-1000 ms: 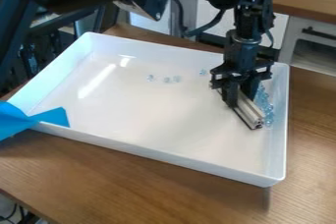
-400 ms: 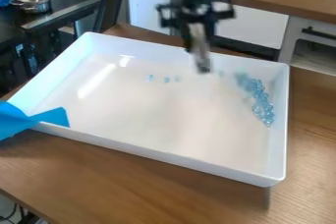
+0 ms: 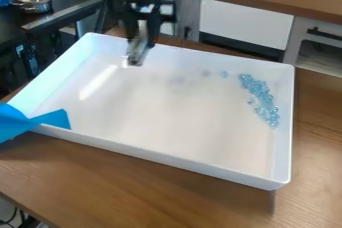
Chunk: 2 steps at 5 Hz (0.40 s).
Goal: Sweep into pile
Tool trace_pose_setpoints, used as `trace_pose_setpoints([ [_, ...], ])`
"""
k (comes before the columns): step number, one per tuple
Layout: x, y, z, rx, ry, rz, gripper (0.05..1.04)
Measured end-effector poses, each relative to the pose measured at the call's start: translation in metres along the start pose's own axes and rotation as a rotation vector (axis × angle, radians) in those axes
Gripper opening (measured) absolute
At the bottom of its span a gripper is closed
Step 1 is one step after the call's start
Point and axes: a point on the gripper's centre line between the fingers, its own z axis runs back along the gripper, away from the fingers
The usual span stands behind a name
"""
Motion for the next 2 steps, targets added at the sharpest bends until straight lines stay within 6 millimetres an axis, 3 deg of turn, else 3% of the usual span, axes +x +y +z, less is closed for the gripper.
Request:
trace_pose_setpoints([
  [1, 0.013, 0.019, -0.030, 0.101, 0.001, 0.014, 0.380],
  [2, 0.021, 0.029, -0.042, 0.161, -0.032, 0.038, 0.380],
])
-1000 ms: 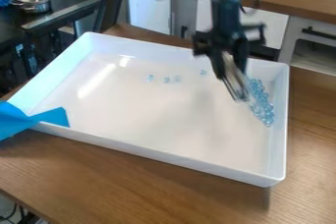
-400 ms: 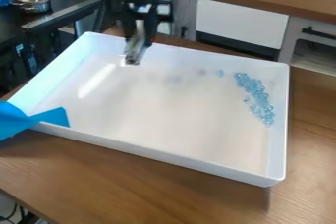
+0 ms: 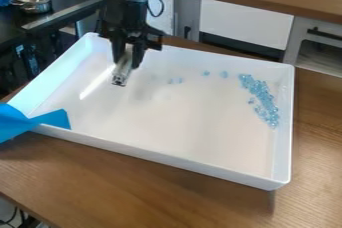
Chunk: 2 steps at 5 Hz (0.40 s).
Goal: Sweep into pile
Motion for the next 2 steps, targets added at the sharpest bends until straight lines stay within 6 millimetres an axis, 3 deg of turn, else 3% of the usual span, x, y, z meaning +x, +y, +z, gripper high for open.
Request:
trace_pose_setpoints([
  [1, -0.003, 0.001, -0.021, 0.047, 0.023, 0.001, 0.380],
  [2, -0.002, -0.013, -0.022, 0.067, -0.004, -0.008, 0.380],
])
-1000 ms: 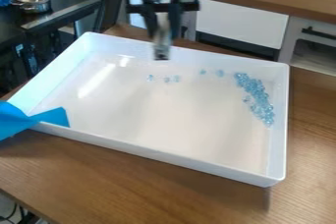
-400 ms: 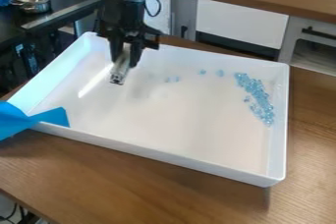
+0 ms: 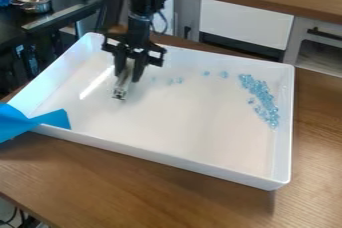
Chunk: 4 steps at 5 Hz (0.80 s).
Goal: Sweep into pile
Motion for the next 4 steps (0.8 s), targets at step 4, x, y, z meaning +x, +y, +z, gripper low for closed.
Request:
trace_pose_setpoints([
  [4, 0.001, -0.058, -0.001, 0.021, 0.046, 0.012, 0.380],
])
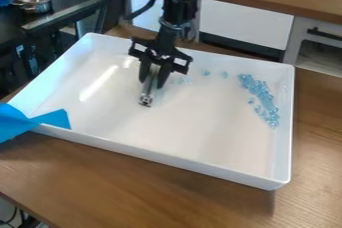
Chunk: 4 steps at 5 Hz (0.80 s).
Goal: Sweep into pile
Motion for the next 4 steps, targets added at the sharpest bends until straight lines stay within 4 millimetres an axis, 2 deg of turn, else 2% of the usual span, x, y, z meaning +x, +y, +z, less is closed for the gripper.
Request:
trace_pose_setpoints([
  [2, -0.005, -0.049, 0.016, -0.046, 0.018, -0.022, 0.380],
  [4, -0.013, -0.084, 0.026, -0.071, 0.030, -0.051, 0.380],
])
